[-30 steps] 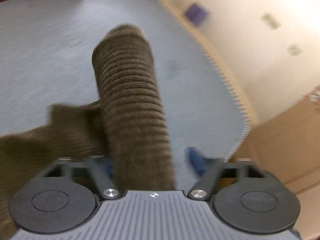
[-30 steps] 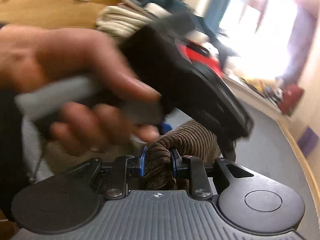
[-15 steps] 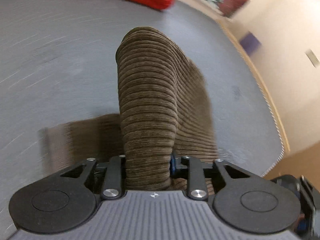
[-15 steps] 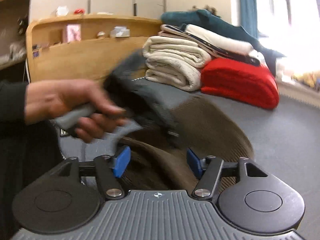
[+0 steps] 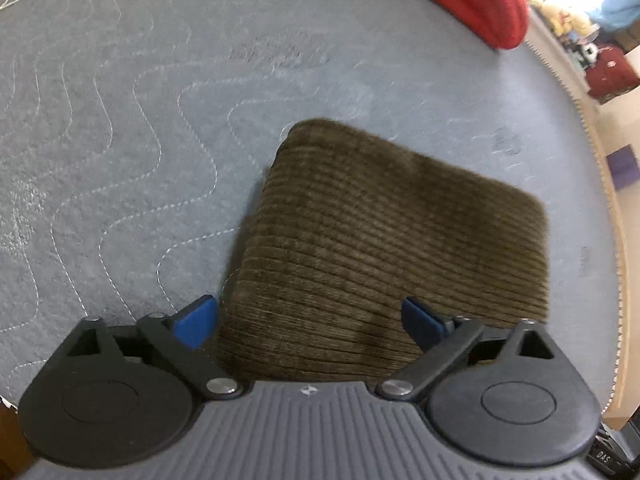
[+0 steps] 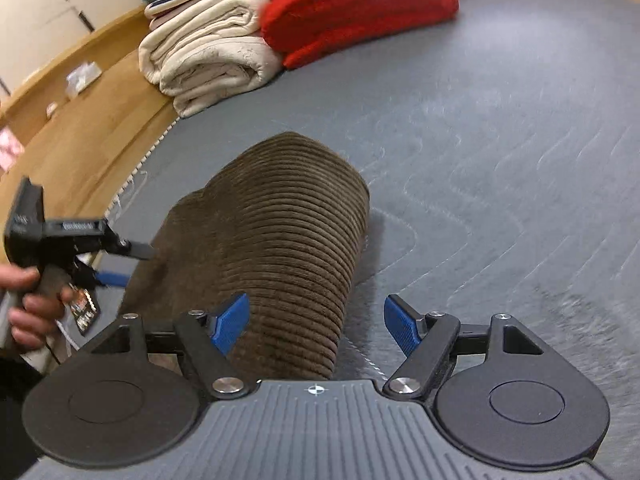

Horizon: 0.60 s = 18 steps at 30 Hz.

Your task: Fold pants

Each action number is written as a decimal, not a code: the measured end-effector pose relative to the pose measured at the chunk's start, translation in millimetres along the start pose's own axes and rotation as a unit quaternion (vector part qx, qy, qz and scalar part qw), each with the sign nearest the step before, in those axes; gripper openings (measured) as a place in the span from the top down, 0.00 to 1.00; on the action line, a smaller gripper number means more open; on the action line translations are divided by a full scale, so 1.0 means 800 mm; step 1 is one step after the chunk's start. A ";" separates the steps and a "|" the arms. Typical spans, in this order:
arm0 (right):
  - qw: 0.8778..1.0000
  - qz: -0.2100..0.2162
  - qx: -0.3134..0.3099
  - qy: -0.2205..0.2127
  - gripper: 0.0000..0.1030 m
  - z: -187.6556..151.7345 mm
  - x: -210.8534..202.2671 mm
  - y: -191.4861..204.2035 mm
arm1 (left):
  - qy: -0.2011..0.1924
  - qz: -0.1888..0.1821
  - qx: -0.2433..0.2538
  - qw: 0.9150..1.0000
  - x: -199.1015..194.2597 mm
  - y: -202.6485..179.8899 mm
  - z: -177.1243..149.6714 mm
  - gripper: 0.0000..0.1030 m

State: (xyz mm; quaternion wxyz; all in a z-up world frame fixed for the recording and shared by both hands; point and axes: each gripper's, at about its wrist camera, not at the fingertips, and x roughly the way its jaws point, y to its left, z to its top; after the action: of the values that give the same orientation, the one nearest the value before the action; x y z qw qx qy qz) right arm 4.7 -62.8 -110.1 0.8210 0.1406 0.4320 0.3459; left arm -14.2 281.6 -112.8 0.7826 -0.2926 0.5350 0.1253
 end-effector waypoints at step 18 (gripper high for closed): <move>0.996 0.044 0.028 0.074 0.43 0.015 0.090 0.022 | 0.023 -0.035 0.015 0.999 0.095 0.012 -0.009 0.08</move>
State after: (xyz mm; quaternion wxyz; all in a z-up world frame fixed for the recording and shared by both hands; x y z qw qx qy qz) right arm 34.2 0.2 -137.6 0.7664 0.1564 0.4946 0.3788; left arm 5.3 275.6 -186.8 0.7786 -0.3019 0.5438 0.0830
